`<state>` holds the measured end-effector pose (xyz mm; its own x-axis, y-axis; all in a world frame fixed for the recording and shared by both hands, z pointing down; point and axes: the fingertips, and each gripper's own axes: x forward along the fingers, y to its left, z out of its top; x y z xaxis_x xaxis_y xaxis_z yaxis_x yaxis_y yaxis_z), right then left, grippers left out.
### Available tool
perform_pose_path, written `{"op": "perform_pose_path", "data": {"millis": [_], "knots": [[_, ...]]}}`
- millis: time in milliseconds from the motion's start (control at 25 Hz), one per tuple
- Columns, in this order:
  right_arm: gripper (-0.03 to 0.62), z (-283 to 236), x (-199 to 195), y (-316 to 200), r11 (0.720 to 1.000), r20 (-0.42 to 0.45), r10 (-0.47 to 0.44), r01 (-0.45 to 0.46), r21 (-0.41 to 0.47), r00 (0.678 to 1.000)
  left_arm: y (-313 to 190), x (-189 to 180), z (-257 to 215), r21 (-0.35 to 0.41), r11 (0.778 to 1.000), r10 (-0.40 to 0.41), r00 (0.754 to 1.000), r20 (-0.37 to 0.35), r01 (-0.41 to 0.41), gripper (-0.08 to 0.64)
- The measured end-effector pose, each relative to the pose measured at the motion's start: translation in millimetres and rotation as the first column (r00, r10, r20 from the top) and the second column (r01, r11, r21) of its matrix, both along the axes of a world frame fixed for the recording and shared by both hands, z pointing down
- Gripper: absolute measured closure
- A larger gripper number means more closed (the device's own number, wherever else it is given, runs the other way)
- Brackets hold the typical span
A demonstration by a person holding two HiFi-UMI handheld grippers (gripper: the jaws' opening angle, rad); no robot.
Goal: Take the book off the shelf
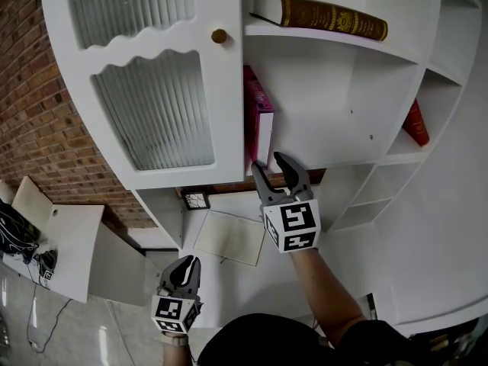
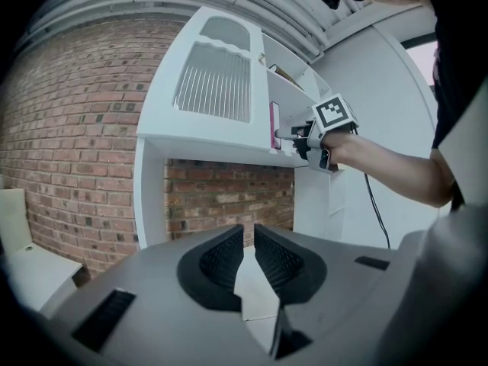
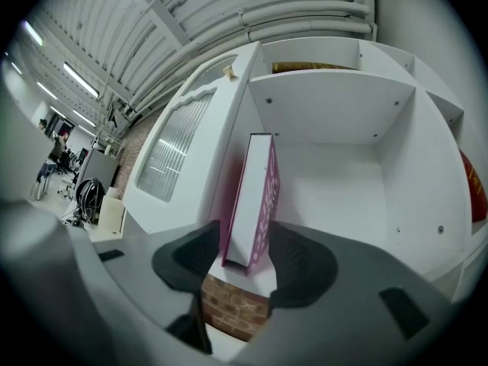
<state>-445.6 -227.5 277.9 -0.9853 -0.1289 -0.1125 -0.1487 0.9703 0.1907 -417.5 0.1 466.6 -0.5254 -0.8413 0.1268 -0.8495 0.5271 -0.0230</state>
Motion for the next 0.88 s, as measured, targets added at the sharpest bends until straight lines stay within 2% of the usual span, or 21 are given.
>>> {"op": "perform_pose_path", "data": {"millis": [320,520,880], "knots": [[0.383,-3,-21,-5,0.999,-0.014,0.039,-0.039,-0.017,0.999,11,-5,3,0.003,1.000,-0.010,1.000,-0.010,0.011,0.509],[0.385,-10,-33,-10,0.996,-0.024,0.093,-0.093,0.000,0.995,18,-10,6,0.003,1.000,-0.009,1.000,-0.016,0.009,0.509],[0.385,-15,-44,-19,0.984,-0.043,0.180,-0.180,-0.006,0.983,23,-22,13,0.003,1.000,0.028,0.999,-0.022,-0.028,0.509]]}}
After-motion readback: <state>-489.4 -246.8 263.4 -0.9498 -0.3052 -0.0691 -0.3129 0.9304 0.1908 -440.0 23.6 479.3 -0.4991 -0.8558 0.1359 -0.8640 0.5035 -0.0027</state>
